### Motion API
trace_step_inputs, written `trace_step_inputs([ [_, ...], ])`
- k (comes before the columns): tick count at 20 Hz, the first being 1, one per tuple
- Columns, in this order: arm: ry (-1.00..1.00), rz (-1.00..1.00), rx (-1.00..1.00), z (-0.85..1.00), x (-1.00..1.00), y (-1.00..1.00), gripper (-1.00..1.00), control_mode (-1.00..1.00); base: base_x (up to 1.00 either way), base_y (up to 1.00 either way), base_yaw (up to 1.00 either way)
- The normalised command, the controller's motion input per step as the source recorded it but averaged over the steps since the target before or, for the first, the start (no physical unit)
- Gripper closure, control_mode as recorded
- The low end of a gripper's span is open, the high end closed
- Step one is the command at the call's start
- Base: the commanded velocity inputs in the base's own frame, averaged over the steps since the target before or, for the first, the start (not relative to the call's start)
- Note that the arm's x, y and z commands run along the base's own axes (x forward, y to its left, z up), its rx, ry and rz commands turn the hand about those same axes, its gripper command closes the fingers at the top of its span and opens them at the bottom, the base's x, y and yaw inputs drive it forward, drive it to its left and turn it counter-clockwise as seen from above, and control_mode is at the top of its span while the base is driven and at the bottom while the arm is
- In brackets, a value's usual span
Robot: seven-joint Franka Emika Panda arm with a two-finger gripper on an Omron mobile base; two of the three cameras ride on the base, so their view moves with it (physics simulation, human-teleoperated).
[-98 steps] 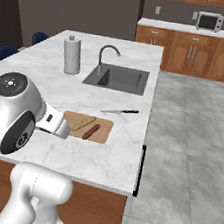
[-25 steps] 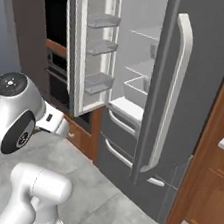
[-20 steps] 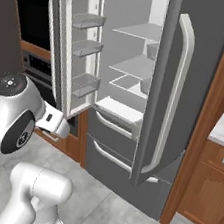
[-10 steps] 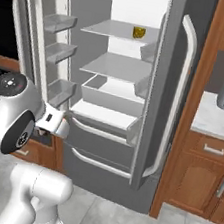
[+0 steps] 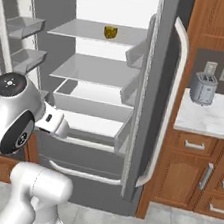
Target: Retrieve the sausage and cheese from the fridge and place them on the cutting board on the counter.
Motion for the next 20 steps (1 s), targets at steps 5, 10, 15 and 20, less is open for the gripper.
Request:
trace_step_inputs([
  [5, 0.0, 0.0, 0.0, 0.0, 0.0, 0.0, -1.0, 1.0, 0.45, 0.39, -0.09],
  [10, 0.0, 0.0, 0.0, 0.0, 0.0, 0.0, -1.0, 1.0, 0.5, 0.23, -0.01],
  [15, 0.0, 0.0, 0.0, 0.0, 0.0, 0.0, -1.0, 1.0, 0.56, 0.02, 0.0],
  [20, 0.0, 0.0, 0.0, 0.0, 0.0, 0.0, -1.0, 1.0, 0.48, 0.0, 0.01],
])
